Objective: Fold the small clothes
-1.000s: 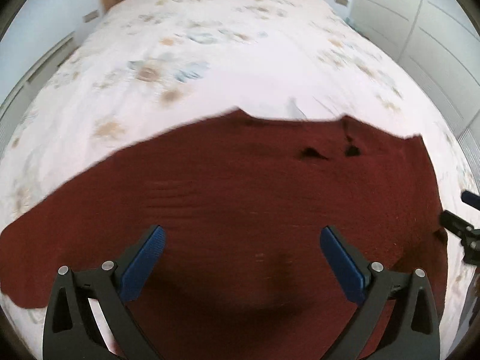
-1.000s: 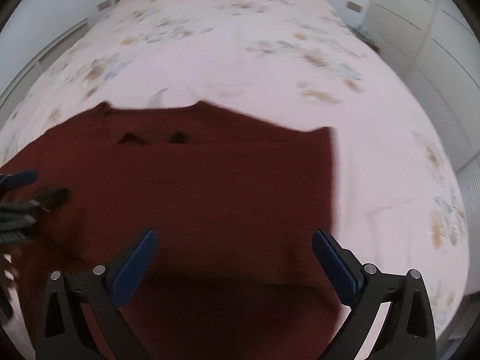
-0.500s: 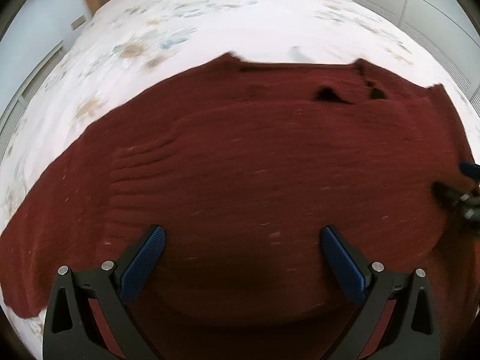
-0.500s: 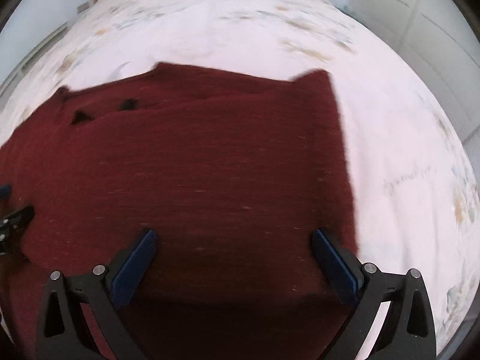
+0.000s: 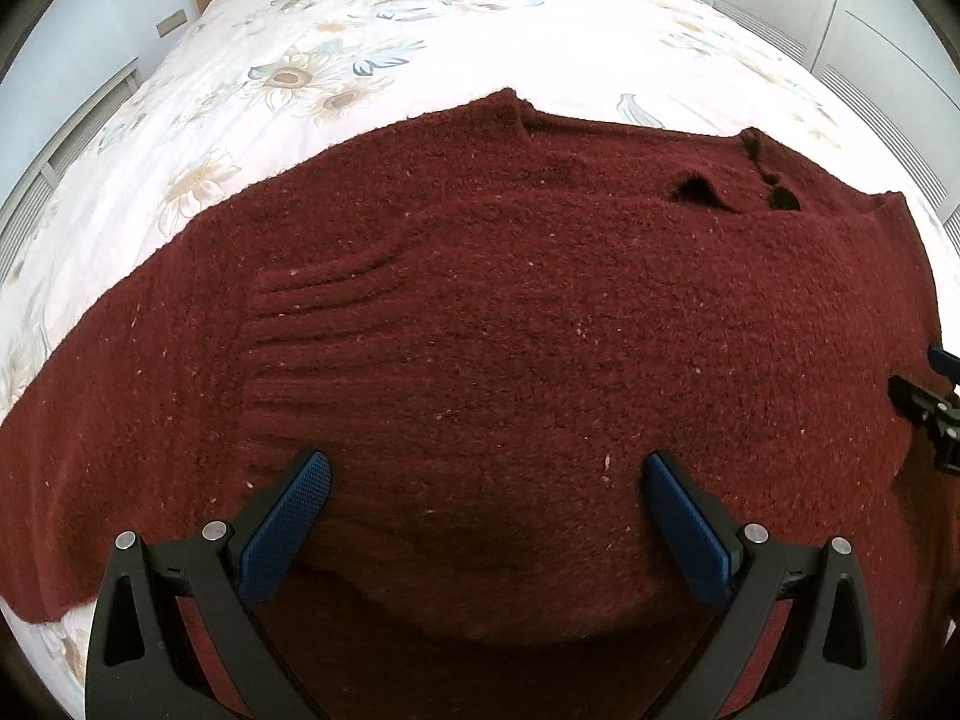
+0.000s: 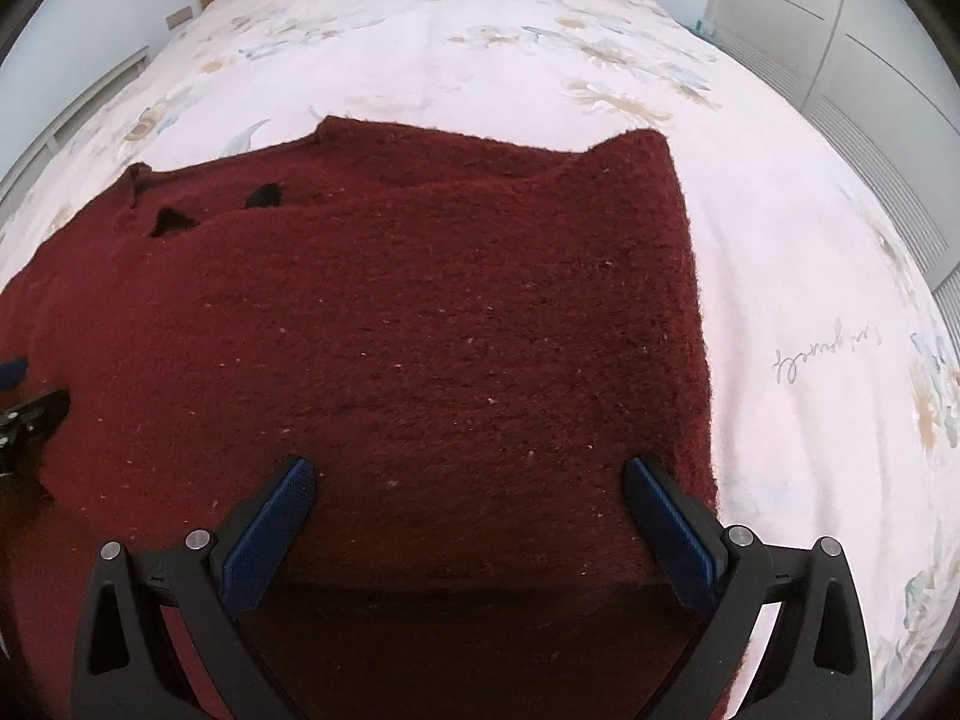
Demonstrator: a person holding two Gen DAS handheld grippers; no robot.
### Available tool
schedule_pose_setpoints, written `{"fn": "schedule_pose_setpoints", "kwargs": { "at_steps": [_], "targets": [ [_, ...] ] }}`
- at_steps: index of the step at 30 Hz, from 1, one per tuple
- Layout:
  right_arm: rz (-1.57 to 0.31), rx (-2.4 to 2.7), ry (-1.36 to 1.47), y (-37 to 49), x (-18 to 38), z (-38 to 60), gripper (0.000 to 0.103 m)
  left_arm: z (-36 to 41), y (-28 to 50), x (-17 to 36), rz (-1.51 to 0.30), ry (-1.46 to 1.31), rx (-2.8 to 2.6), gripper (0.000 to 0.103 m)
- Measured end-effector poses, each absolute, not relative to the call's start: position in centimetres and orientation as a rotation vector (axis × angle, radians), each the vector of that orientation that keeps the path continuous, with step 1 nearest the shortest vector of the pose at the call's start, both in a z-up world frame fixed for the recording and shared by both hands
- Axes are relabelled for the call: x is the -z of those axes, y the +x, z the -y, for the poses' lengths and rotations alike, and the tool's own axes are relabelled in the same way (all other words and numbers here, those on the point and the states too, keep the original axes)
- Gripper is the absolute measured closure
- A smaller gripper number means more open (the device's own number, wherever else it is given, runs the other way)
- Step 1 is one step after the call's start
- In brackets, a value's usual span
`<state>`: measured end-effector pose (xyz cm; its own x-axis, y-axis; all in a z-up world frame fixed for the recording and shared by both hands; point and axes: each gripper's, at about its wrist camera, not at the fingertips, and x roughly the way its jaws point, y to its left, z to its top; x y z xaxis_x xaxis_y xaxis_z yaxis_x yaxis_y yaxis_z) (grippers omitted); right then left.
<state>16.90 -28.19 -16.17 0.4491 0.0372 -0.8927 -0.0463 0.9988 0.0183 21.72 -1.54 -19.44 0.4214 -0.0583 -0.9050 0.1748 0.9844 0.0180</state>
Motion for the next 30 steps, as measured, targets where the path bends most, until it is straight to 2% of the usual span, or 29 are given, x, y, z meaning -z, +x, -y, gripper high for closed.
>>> {"fn": "schedule_pose_setpoints", "kwargs": {
  "at_steps": [8,15,22,30],
  "targets": [
    [-1.068,-0.061,-0.02,14.9,12.0,27.9,0.001,1.5,21.9,16.8,-1.143,0.066,0.125,0.001],
    [-1.053,-0.089,-0.039,13.1,8.7,28.1,0.001,-1.9,20.0,10.9,-0.995,0.0,0.062,0.001],
    [-1.034,-0.078,-0.028,11.5,7.2,27.4,0.001,-9.1,17.6,7.8,-0.948,-0.112,-0.076,0.001],
    [-1.04,-0.05,-0.04,11.3,6.9,26.6,0.001,-19.9,12.8,7.1,-1.004,-0.286,-0.298,0.001]
  ]
}}
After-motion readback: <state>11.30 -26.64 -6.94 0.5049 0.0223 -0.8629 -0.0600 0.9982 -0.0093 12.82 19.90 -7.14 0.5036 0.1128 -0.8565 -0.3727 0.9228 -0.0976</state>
